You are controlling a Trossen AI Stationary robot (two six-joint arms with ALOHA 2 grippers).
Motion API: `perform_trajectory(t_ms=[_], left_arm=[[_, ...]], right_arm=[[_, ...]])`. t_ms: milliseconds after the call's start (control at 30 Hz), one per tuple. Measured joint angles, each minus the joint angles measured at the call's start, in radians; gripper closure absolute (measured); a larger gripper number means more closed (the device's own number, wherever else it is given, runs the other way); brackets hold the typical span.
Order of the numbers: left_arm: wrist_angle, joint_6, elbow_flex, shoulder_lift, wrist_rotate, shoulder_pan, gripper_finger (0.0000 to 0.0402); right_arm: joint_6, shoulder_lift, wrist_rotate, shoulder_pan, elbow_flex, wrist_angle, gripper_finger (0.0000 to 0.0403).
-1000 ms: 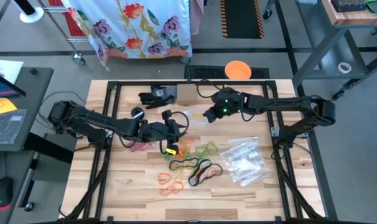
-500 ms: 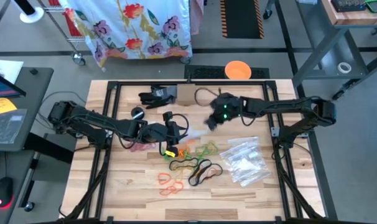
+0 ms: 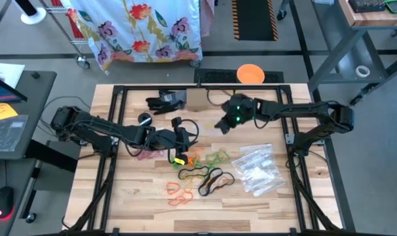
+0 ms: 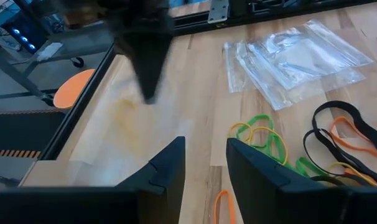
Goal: Sort rubber bands
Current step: Put the yellow rubber band into the transparent zip bag
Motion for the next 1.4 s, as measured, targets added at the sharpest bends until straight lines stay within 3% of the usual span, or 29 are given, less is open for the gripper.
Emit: perform_trajectory(t_ms=[133, 233, 333, 400, 567, 800, 867, 1000, 1100, 1267, 1400], left_arm=[[-0.002, 0.002, 0.000, 0.000, 0.001, -0.001, 0.0291], [-0.016, 0.001, 0.000, 0.000, -0.001, 0.000, 0.0291], [-0.023, 0.002, 0.000, 0.000, -0.004, 0.000, 0.0291], [-0.023, -0.009, 0.000, 0.000, -0.017, 0.000, 0.0291], [-0.041, -0.131, 0.002, 0.000, -0.080, 0.001, 0.0291], [-0.155, -0.202, 0.002, 0.058, 0.162, 0.001, 0.0291], [-0.154, -0.178, 0.002, 0.090, 0.162, 0.000, 0.0291], [-0.094, -0.052, 0.002, 0.129, 0.047, 0.012, 0.0291], [-0.082, -0.085, 0.002, 0.147, 0.077, 0.024, 0.0291], [-0.245, -0.246, 0.002, 0.149, 0.233, 0.025, 0.0291], [-0.267, -0.247, 0.002, 0.176, 0.238, 0.019, 0.0291]], right_arm=[[0.042, 0.000, 0.105, 0.008, 0.000, -0.029, 0.0403], [0.006, -0.001, 0.036, 0.001, 0.000, -0.030, 0.0403], [0.045, -0.001, 0.088, 0.010, 0.000, -0.035, 0.0403], [0.035, -0.001, 0.050, -0.001, 0.000, -0.033, 0.0403], [0.049, -0.014, 0.102, -0.023, 0.000, -0.031, 0.0403], [0.045, -0.014, 0.113, -0.079, 0.001, -0.064, 0.0403], [0.043, -0.013, 0.107, -0.081, 0.001, -0.088, 0.0403], [0.027, -0.013, 0.095, -0.082, 0.001, -0.089, 0.0403], [0.020, -0.013, 0.091, -0.080, 0.001, -0.095, 0.0403], [0.016, -0.013, 0.087, -0.080, 0.001, -0.114, 0.0403], [0.014, -0.013, 0.087, -0.080, 0.001, -0.113, 0.0403]])
